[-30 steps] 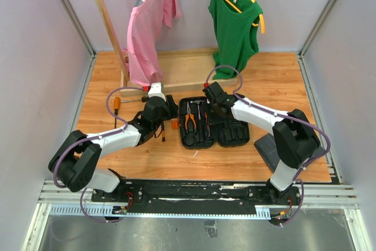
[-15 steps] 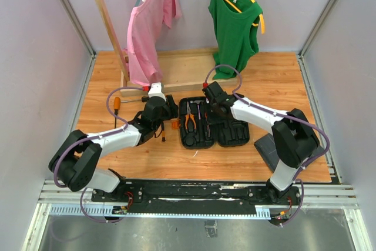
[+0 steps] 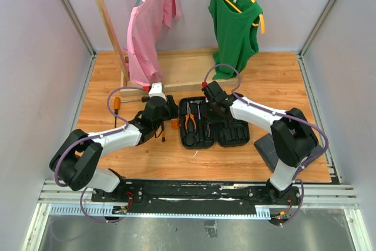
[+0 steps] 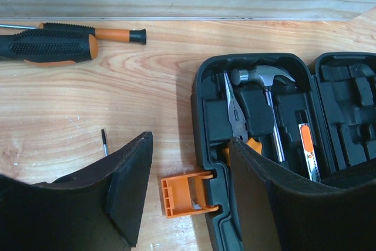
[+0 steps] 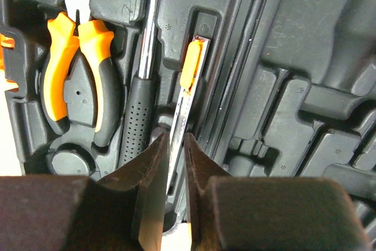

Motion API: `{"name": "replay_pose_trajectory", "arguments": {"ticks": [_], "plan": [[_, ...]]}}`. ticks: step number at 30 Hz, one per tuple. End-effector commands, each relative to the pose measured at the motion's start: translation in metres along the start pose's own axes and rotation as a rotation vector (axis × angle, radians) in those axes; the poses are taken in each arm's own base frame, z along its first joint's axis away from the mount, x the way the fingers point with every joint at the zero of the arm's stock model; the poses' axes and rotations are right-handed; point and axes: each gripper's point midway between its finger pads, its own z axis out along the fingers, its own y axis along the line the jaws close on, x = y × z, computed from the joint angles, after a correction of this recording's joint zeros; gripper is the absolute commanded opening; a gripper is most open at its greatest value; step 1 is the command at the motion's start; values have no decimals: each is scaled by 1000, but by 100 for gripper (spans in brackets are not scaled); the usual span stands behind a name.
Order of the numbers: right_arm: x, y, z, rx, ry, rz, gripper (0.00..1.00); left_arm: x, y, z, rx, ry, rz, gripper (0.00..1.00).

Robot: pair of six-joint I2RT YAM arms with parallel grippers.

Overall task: Sort the tools into containers
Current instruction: Place the utility knife in the storage box.

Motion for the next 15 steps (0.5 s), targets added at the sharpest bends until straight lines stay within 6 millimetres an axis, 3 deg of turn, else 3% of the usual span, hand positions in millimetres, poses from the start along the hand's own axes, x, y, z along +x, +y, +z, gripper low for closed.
{"name": "replay_pose_trajectory", "arguments": {"ticks": [1, 5, 15], "plan": [[-17, 7, -12, 12, -71, -43, 17, -14, -4, 3, -1, -33, -7, 59], [-22, 10, -17, 7, -95, -51, 18, -13, -4, 3, -1, -30, -5, 59], [-13, 7, -3, 27, -41, -49, 17, -14, -4, 3, -3, -30, -5, 59]]}}
